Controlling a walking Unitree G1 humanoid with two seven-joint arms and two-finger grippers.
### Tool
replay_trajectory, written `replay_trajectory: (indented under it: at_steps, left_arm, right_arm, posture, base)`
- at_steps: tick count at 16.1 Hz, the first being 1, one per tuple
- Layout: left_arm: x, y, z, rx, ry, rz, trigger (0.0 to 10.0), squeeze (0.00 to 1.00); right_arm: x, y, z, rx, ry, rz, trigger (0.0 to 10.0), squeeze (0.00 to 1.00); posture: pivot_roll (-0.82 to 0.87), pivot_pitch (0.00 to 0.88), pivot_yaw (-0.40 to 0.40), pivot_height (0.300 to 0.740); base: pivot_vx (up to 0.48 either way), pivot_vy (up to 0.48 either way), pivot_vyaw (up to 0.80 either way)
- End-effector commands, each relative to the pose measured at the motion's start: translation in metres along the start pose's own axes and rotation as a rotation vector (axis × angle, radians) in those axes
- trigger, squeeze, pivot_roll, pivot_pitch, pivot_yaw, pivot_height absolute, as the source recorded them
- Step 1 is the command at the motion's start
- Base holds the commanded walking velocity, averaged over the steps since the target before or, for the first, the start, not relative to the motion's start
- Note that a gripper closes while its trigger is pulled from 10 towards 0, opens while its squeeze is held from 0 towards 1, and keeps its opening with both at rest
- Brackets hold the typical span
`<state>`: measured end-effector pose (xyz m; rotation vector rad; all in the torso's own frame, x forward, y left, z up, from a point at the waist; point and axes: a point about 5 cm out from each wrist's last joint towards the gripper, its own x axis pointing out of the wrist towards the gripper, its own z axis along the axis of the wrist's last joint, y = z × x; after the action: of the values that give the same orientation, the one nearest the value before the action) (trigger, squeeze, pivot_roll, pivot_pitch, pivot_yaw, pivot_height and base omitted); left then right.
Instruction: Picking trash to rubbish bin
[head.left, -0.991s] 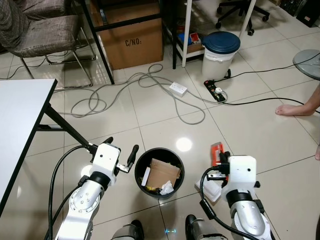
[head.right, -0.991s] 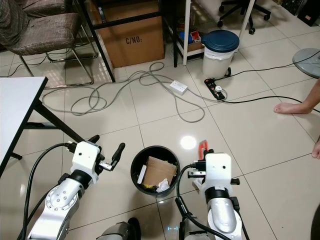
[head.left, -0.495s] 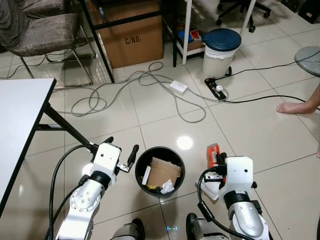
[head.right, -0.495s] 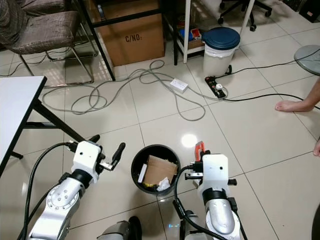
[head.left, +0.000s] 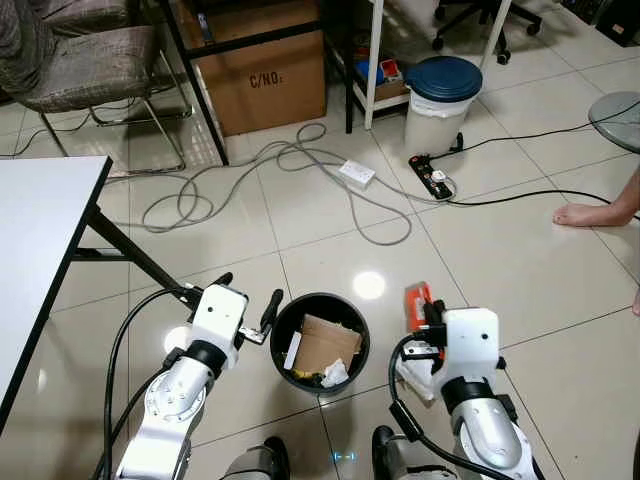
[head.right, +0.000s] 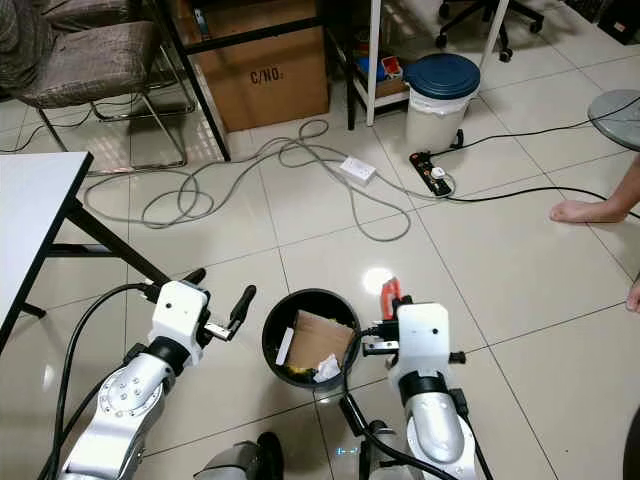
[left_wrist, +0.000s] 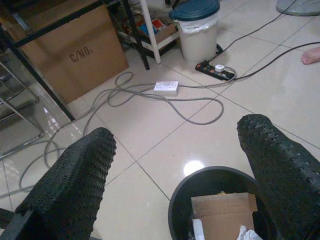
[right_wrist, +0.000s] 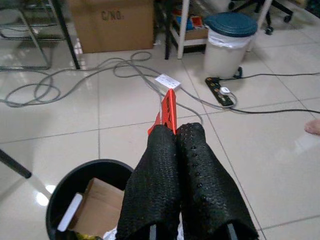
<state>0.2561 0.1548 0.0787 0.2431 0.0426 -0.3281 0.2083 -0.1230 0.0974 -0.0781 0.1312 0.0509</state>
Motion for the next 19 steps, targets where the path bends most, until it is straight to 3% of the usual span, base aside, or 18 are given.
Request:
replay_trajectory:
  at_steps: [1,9,16,17,19]
  left_arm:
    - [-0.0013,0.0,-0.0031,0.0,0.021,-0.012,10.0,0.0]
    - [-0.0028,-0.0023,-0.0027,0.001,0.036,-0.043,10.0,0.0]
    - [0.0028,-0.0026,-0.0029,-0.002,0.046,-0.032,10.0,0.0]
    - [0.0026,-0.0017,-0.0031,0.0,0.048,-0.03,10.0,0.0]
    - [0.0022,-0.0006,-0.0036,0.003,0.049,-0.025,10.0,0.0]
  right_arm:
    - [-0.0018,0.0038,-0.0018,0.005,0.018,0.023,10.0,0.0]
    - [0.0011,0.0062,0.0031,0.003,0.007,0.03,10.0,0.0]
    - [0.0017,0.0072,0.0079,0.017,-0.012,0.028,10.0,0.0]
    - [-0.0011,0.0053,0.0069,0.018,-0.011,0.031,10.0,1.0]
    - [-0.0013,0.0016,0.0051,0.006,-0.005,0.022,10.0,1.0]
  posture:
    - [-0.1,0.25,0.083,0.74]
    - [-0.1,0.31,0.09,0.74]
    - [-0.11,0.31,0.099,0.74]
    - [-0.1,0.307,0.099,0.74]
    - [-0.1,0.303,0.1,0.74]
  base:
    - [0.0,0.0,0.0]
    - [0.0,0.0,0.0]
    - [0.0,0.0,0.0]
    - [0.0,0.0,0.0]
    - [0.0,0.0,0.0]
